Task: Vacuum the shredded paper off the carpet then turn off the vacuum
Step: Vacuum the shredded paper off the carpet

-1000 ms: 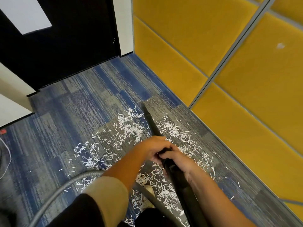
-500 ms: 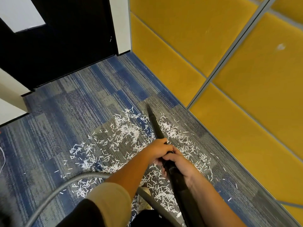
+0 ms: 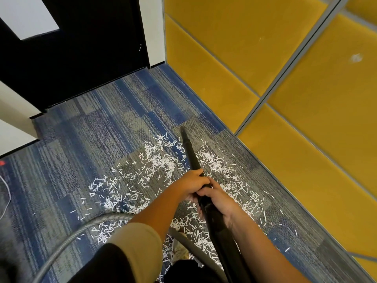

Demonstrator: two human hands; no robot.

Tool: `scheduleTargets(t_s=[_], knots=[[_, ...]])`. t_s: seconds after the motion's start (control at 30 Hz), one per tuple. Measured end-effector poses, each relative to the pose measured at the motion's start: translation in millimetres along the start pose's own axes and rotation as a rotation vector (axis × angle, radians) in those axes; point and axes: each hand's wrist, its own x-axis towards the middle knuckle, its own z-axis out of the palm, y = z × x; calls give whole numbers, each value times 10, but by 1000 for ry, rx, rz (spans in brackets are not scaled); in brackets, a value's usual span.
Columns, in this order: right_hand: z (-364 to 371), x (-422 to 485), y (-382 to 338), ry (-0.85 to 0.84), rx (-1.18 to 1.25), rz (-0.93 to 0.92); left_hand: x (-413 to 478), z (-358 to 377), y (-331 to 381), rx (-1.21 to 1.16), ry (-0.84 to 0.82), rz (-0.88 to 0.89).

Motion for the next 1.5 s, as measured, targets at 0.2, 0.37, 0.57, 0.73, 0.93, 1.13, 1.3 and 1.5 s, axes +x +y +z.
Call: scheduleTargets(t_s=[0.2, 0.37, 0.57, 0.73, 0.93, 1.13, 1.3, 1.5], knots=[[49, -67, 1, 19, 0, 27, -34, 0, -27, -5, -16, -16], [158, -171, 124, 13, 5, 36, -176, -21, -169, -6, -4, -15], [363, -353, 494, -2, -58, 42, -524, -120, -529, -1, -17, -20], [565, -519, 718, -30, -108, 49, -821, -224, -788, 23, -24, -19], [673, -697, 823, -80, -117, 53, -979, -295, -938, 64, -37, -23], [502, -656, 586, -31, -94, 20, -948, -182, -574, 78, -33, 8], [270, -540, 321, 0, -78, -11, -708, -19, -275, 93, -10, 60], [148, -411, 148, 19, 10, 12, -520, 19, -58, 112, -47, 50]])
